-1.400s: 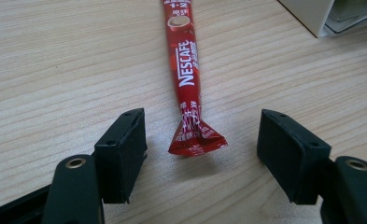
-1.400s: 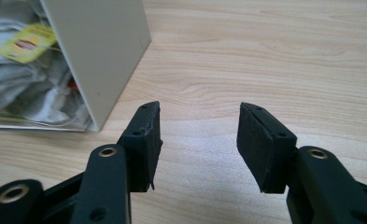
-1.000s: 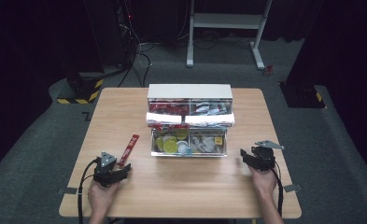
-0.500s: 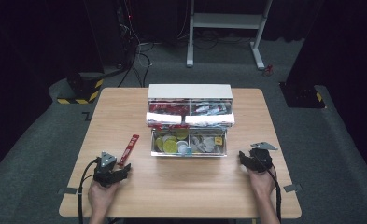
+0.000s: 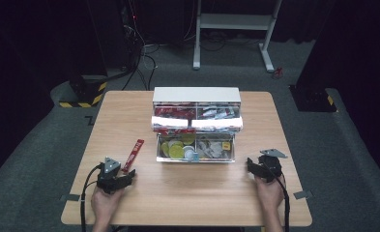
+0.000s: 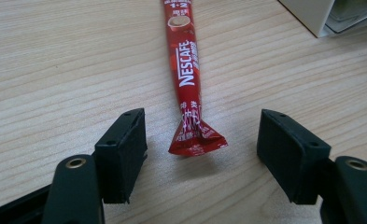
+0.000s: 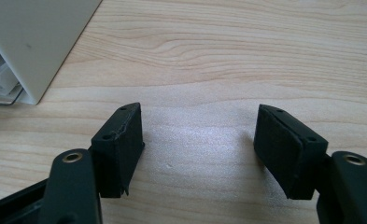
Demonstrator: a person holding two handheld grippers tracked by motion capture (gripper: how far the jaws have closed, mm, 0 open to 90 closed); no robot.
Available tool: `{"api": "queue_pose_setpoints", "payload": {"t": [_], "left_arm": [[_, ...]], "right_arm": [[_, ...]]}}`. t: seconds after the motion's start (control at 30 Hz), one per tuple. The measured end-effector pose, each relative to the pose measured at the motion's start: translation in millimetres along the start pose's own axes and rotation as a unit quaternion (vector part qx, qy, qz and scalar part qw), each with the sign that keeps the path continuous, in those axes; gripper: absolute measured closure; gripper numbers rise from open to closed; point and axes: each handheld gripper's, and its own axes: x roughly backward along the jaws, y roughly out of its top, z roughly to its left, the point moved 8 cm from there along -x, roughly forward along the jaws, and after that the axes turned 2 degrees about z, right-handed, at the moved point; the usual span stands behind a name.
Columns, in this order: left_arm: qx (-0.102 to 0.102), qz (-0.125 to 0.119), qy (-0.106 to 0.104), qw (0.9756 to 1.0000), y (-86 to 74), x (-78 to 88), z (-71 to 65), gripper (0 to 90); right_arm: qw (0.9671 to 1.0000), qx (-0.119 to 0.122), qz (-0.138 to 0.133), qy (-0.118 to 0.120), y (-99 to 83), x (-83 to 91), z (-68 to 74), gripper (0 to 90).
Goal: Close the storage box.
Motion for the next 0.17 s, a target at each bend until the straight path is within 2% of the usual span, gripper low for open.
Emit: {"api": "queue_pose_setpoints", "payload": {"t": [0.17], "left_arm": [[0.002, 0.000, 0.001, 1.0000, 0.0, 0.1, 0.0, 34.6]], "right_arm": [[1.0000, 0.001, 0.000, 0.001, 0.1, -0.1, 0.0, 32.6]]}}
